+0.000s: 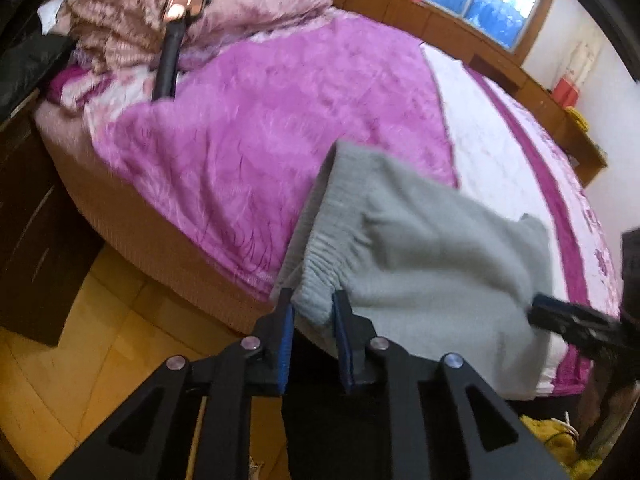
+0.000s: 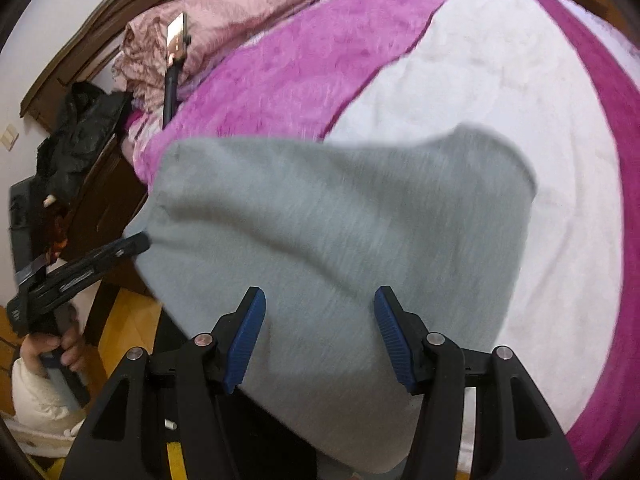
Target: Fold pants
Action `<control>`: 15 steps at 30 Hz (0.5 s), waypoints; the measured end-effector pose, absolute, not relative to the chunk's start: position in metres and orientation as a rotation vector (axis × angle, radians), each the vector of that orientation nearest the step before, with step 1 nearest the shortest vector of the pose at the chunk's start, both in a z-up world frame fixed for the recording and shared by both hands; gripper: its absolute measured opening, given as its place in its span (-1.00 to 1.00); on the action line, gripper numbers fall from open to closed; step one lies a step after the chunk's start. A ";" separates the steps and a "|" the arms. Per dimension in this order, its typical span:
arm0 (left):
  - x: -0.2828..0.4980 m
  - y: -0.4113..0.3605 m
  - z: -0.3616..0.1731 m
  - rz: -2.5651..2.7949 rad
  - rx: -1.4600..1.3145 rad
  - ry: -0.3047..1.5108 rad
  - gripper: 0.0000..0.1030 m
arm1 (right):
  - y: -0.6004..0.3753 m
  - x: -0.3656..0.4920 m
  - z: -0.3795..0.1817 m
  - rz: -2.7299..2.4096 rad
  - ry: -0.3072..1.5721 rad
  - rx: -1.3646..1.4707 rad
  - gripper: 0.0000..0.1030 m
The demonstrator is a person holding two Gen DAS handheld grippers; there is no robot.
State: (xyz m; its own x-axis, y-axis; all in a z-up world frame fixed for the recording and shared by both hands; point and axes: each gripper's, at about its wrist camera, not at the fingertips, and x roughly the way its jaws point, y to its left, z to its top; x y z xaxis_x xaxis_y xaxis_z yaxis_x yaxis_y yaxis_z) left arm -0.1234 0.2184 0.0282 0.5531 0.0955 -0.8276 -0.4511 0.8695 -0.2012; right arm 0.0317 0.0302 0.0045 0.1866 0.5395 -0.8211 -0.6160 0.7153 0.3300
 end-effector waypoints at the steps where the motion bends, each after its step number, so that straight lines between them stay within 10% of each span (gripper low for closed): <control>1: -0.125 0.215 0.037 0.331 -0.398 0.917 -0.59 | 0.029 0.035 0.009 0.808 1.101 -0.077 -0.02; 15: -0.041 0.179 0.048 0.185 -0.230 0.856 -0.43 | 0.037 0.083 -0.004 0.679 1.053 -0.099 -0.02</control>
State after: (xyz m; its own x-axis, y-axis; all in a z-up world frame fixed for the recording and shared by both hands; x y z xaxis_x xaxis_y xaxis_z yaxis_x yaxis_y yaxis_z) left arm -0.0413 0.1792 0.0481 0.6424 0.0686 -0.7633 -0.2522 0.9594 -0.1261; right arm 0.0827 0.0367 -0.0036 0.3133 0.4681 -0.8263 -0.5591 0.7942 0.2379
